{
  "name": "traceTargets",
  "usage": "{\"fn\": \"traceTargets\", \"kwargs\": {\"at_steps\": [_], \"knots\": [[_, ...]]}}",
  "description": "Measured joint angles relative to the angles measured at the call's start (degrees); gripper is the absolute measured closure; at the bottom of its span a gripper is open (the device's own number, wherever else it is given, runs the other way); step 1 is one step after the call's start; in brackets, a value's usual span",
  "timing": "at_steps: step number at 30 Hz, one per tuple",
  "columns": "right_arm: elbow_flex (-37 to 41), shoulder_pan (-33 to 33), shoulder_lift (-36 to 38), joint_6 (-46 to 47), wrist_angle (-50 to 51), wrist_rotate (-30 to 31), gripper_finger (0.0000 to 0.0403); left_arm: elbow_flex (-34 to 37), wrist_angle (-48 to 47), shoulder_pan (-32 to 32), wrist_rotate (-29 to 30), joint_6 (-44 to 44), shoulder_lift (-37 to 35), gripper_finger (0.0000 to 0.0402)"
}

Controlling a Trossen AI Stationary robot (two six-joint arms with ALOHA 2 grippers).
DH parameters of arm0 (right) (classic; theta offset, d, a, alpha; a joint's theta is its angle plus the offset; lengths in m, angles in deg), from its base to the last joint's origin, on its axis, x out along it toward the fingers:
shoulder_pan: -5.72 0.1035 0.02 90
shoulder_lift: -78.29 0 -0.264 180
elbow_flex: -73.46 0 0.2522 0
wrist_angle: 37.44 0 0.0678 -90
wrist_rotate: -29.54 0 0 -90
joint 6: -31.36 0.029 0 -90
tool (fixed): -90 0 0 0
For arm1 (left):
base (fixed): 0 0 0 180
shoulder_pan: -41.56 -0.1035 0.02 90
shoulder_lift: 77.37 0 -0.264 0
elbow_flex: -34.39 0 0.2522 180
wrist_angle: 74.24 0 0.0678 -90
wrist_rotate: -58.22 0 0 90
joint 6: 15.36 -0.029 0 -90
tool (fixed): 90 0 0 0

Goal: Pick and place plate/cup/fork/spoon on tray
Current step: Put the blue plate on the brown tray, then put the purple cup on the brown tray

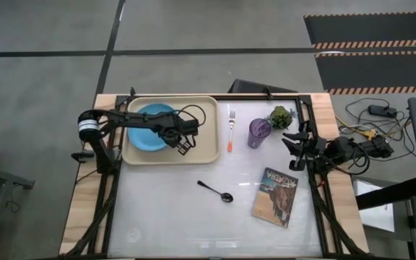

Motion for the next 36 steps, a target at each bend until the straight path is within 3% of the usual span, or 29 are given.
{"fn": "traceTargets", "kwargs": {"at_steps": [9, 16, 20, 29, 36], "knots": [[0.0, 0.0, 0.0, 0.1, -0.1, 0.0, 0.0335, 0.0, 0.0, 0.0, 0.0, -3.2, -0.2, 0.0304], [0.0, 0.0, 0.0, -0.5, -0.2, 0.0, 0.0335, 0.2, 2.0, 0.5, 0.4, -12.1, -4.9, 0.0292], [0.0, 0.0, 0.0, 0.3, -0.5, 0.0, 0.0335, 2.2, 13.3, 3.2, 0.4, -19.9, -10.9, 0.0304], [0.0, 0.0, 0.0, 18.1, -2.8, -0.1, 0.0335, 18.1, 56.5, 10.3, -0.2, -41.8, -27.7, 0.0336], [0.0, 0.0, -0.3, 20.2, -5.0, -0.2, 0.0335, 29.2, 69.2, 10.5, -0.1, -46.7, -38.6, 0.0339]]}}
